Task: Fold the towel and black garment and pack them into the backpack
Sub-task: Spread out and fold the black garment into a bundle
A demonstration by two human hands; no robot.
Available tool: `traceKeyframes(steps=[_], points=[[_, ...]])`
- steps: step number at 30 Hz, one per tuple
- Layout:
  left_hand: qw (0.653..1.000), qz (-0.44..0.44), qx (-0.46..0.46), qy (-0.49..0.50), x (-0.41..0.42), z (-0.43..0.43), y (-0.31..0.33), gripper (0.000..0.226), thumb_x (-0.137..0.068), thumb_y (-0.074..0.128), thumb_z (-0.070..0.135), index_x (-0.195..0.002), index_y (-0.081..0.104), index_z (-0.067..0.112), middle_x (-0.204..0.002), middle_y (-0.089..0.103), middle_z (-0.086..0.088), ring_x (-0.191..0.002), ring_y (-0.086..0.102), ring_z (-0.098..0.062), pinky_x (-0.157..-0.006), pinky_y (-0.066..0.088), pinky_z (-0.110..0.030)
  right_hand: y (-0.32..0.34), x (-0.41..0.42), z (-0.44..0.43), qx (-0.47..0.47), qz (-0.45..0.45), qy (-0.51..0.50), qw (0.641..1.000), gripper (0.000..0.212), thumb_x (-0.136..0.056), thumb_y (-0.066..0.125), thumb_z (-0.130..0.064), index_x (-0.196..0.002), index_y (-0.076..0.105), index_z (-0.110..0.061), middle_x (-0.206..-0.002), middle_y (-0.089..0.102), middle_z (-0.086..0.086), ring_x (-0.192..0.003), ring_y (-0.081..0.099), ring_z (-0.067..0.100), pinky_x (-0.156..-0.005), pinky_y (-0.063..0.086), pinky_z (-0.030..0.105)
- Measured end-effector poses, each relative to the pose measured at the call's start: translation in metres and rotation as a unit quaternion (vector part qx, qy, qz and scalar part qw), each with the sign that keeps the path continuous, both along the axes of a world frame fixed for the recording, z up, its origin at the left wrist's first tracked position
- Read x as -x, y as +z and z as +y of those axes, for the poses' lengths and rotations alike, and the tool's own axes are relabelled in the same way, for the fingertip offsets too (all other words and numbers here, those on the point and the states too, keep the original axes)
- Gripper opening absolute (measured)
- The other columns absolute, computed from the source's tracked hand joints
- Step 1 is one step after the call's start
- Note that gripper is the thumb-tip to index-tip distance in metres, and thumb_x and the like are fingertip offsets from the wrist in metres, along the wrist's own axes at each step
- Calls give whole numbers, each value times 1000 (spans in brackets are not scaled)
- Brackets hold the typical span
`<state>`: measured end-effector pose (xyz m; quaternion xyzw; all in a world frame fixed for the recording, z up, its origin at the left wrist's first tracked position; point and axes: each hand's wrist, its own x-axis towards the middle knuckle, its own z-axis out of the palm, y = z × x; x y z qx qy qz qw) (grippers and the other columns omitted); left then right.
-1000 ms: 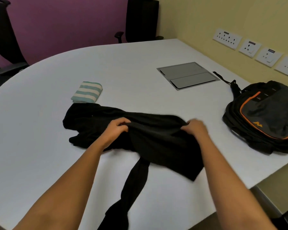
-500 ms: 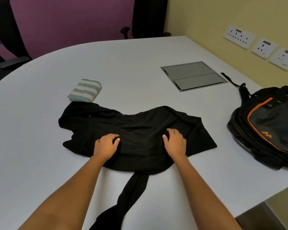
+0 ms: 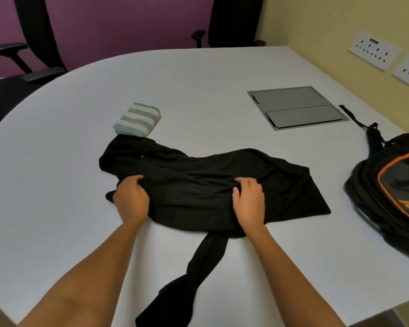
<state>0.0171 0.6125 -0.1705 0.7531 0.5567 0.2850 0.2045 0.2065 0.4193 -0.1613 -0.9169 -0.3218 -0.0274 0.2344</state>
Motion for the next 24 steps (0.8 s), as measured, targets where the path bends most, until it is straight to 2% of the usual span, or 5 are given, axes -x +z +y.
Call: traceKeyframes(steps=[3, 8, 14, 18, 24], points=[[985, 1, 107, 134, 28, 12, 2, 45, -88, 52, -2, -132, 49, 5, -131, 52, -21, -121, 48, -38, -104, 36, -47, -2, 60, 8, -56, -69, 227, 970, 23, -86, 49, -25, -105, 63, -20, -101, 62, 1, -88, 59, 22, -77, 50, 35], [978, 143, 143, -47, 62, 34, -14, 51, -87, 60, 11, -136, 47, 9, -138, 45, -18, -124, 44, -37, -103, 37, -47, -27, 115, 21, 32, -133, 435, 890, 27, -84, 58, -27, -110, 62, -22, -107, 62, -5, -86, 59, 13, -69, 48, 25], [983, -63, 151, -79, 63, 45, 2, 21, -91, 57, 13, -110, 61, 5, -113, 62, -14, -101, 59, -29, -88, 45, -32, -36, 116, 39, 129, -91, 238, 958, 42, -77, 69, -22, -118, 61, -18, -103, 63, 2, -90, 63, 23, -73, 50, 33], [947, -251, 200, -26, 53, 48, 27, 26, -93, 56, 14, -117, 59, 6, -117, 61, -12, -109, 56, -25, -92, 42, -26, -8, 93, 45, -22, 41, 84, 995, 27, -93, 49, -13, -118, 59, -15, -110, 65, 7, -100, 62, 28, -84, 49, 39], [889, -390, 234, -54, 26, 66, 57, 35, -91, 61, 23, -122, 56, 9, -125, 56, -8, -114, 55, -20, -92, 53, -32, 53, 42, 57, -74, 45, -3, 996, 31, -96, 44, -44, -109, 60, -20, -87, 68, 3, -80, 63, 21, -62, 47, 32]])
